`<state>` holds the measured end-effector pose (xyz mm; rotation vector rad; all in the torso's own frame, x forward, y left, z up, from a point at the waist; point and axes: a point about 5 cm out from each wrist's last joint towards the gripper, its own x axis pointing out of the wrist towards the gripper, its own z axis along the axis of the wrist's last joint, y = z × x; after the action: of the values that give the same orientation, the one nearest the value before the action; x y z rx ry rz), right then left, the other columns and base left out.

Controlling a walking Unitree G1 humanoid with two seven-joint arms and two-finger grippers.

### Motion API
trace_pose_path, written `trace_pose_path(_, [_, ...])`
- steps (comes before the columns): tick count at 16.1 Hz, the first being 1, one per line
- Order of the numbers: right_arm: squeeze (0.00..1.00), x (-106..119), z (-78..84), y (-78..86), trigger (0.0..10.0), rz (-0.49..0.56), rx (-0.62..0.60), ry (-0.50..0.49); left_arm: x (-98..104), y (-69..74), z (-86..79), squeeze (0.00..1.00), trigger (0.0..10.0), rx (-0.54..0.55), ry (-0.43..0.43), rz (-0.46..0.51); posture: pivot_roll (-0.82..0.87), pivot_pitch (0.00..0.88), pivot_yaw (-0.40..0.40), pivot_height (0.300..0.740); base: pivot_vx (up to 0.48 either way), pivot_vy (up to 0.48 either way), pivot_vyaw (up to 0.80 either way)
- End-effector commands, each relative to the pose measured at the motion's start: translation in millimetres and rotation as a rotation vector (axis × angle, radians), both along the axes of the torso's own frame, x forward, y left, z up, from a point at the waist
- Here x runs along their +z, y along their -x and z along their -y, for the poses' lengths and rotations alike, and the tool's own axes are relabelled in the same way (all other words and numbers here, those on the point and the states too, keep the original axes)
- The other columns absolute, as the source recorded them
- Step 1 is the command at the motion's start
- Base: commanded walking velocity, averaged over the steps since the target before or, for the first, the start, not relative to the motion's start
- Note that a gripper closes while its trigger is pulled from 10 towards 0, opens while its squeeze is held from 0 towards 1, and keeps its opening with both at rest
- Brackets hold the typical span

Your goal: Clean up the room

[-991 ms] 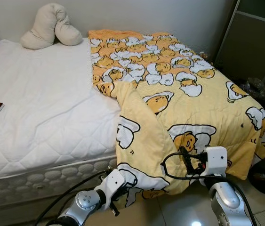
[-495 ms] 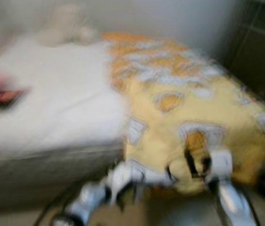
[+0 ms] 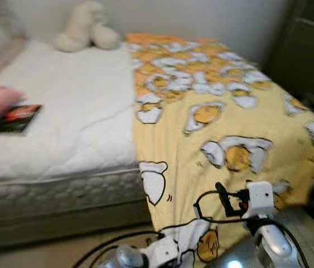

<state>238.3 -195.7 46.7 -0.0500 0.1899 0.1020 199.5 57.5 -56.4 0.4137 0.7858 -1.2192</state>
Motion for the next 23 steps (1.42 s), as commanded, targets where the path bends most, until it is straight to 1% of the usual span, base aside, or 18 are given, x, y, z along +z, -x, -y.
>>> trace_pose_path(1, [0.00,5.8,2.8,-0.1,10.0,0.013,0.001,0.000,-2.2,6.3,4.9,0.00,10.0,0.011,0.021,-0.069,-0.01,0.025,-0.035,0.740,0.000,0.000,0.00])
trace_pose_path(2, [0.00,5.6,2.2,1.7,10.0,0.007,0.008,0.002,-2.6,10.6,11.2,0.00,10.0,0.044,0.059,-0.130,-0.01,0.028,-0.036,0.740,0.000,0.000,0.00])
trace_pose_path(4, [0.00,6.3,2.1,3.9,10.0,0.002,0.011,0.004,-5.5,11.1,8.1,0.00,10.0,0.059,0.017,-0.089,-0.02,0.035,-0.039,0.740,0.000,0.000,0.00])
trace_pose_path(5, [0.00,6.2,2.4,3.5,10.0,0.002,0.010,0.003,-6.4,7.2,1.6,0.00,10.0,0.101,-0.010,-0.056,-0.01,0.038,-0.040,0.740,0.000,0.000,0.00])
trace_pose_path(6, [0.00,6.4,2.2,2.7,10.0,0.003,0.007,0.001,-4.2,-1.7,-4.8,1.00,10.0,0.158,-0.027,0.001,-0.01,0.036,-0.039,0.740,0.000,0.000,0.00])
trace_pose_path(8, [0.00,6.7,1.6,1.8,10.0,0.005,0.001,-0.008,-0.3,-16.9,-21.4,1.00,10.0,0.244,-0.074,0.105,0.00,0.031,-0.037,0.740,0.000,0.000,0.00])
trace_pose_path(9, [0.00,6.6,1.2,1.6,10.0,0.005,0.002,-0.010,0.6,-20.6,-28.2,1.00,10.0,0.258,-0.095,0.140,0.00,0.029,-0.038,0.740,0.000,0.000,0.00])
trace_pose_path(10, [0.00,6.1,-0.3,0.9,10.0,0.003,0.002,-0.014,1.3,-24.7,-43.6,1.00,10.0,0.302,-0.118,0.181,0.02,0.016,-0.031,0.740,0.000,0.000,0.00])
trace_pose_path(11, [0.00,5.3,-1.6,0.3,10.0,0.001,0.002,-0.018,1.6,-25.5,-52.0,1.00,10.0,0.336,-0.112,0.188,0.02,0.011,-0.026,0.740,0.000,0.000,0.00])
trace_pose_path(12, [0.00,4.9,-3.3,-0.8,10.0,0.004,0.003,-0.024,4.2,-27.2,-57.6,1.00,10.0,0.392,-0.058,0.183,0.03,0.000,-0.023,0.740,0.000,0.000,0.00])
trace_pose_path(13, [0.00,7.8,-3.0,-4.7,10.0,0.025,-0.013,-0.031,14.5,-38.4,-67.2,1.00,10.0,0.488,0.019,0.244,0.05,0.000,-0.014,0.740,0.000,0.000,0.00])
trace_pose_path(15, [0.00,16.2,1.6,-14.6,10.0,0.066,-0.067,-0.050,43.8,-70.6,-89.9,1.00,10.0,0.752,0.130,0.414,0.08,0.000,-0.009,0.740,0.000,0.000,0.00])
trace_pose_path(16, [0.00,24.6,5.3,-23.2,10.0,0.106,-0.106,-0.063,68.5,-92.5,-104.0,1.00,10.0,0.912,0.212,0.522,0.09,0.000,-0.008,0.740,0.000,0.000,0.00])
trace_pose_path(17, [0.00,33.1,9.1,-32.2,10.0,0.141,-0.146,-0.073,97.1,-112.1,-114.8,1.00,10.0,1.031,0.302,0.636,0.10,0.000,-0.008,0.740,0.000,0.000,0.00])
trace_pose_path(18, [0.00,37.8,11.8,-40.5,10.0,0.159,-0.170,-0.084,120.8,-125.8,-119.0,1.00,10.0,1.093,0.358,0.736,0.11,0.000,-0.011,0.740,0.000,0.000,0.00])
trace_pose_path(20, [0.00,39.2,13.7,-51.3,10.0,0.161,-0.192,-0.092,149.7,-142.5,-111.0,1.00,10.0,1.120,0.465,0.785,0.13,0.000,-0.014,0.740,0.000,0.000,0.00])
trace_pose_path(21, [0.00,38.4,14.2,-53.4,10.0,0.155,-0.205,-0.106,156.3,-145.8,-106.9,0.00,10.0,1.122,0.481,0.801,0.13,0.000,-0.013,0.740,0.000,0.000,0.00])
trace_pose_path(23, [0.00,36.3,16.6,-55.2,10.0,0.146,-0.229,-0.118,163.9,-148.0,-99.6,0.00,10.0,1.140,0.491,0.842,0.12,0.000,-0.007,0.740,0.000,0.000,0.00])
